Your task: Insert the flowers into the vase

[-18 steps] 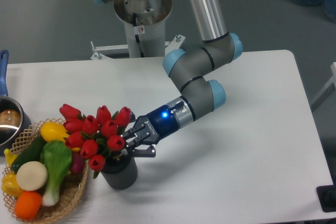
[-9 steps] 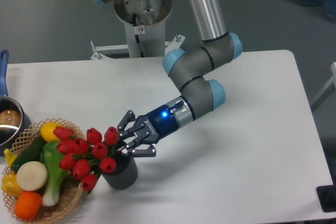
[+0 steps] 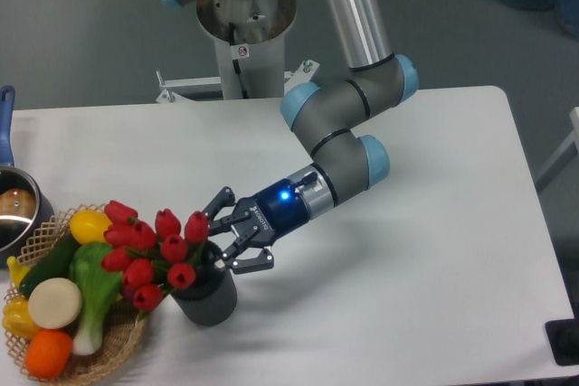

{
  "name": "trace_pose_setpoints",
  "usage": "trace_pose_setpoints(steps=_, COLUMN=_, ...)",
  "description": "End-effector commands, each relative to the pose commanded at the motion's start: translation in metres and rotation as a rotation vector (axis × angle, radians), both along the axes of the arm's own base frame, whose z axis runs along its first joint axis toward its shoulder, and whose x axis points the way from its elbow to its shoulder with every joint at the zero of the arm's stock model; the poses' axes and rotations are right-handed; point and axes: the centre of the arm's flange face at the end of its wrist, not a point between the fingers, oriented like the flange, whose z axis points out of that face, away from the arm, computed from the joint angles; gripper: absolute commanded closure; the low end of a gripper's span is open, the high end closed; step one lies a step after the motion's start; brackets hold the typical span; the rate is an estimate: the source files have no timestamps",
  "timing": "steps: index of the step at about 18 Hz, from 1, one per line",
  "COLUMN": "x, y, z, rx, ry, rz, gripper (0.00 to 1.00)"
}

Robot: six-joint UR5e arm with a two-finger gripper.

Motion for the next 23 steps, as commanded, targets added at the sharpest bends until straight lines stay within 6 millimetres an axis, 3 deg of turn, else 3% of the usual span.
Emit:
trace_pose_setpoints(steps=6, x=-0.014, y=-0.021, z=0.022, rx=0.0, ry=0.045, rz=0.044, gripper=0.0)
trace_pose_setpoints(steps=11, x=-0.028, y=-0.036, z=0.035, rx=-0.165, ry=0.229, rz=0.073, gripper=0.0)
trace_pose_setpoints(steps=13, x=-0.033, y=-0.044, z=0.05, rx=-0.162, ry=0.257, rz=0.092, gripper=0.0)
trace_pose_setpoints(steps=15, x=-0.042, y=-0.049, z=0.08, rx=-0.176, ry=0.332, rz=0.117, gripper=0.0)
trace_pose_setpoints(steps=19, x=-0.057, y=-0.052, z=0.126, rx=-0.369, ry=0.458, rz=0.197, gripper=0.0)
trace_pose_setpoints(steps=23, x=-0.066, y=-0.071, z=0.146, rx=-0.575, ry=0.583, rz=0.295, gripper=0.0)
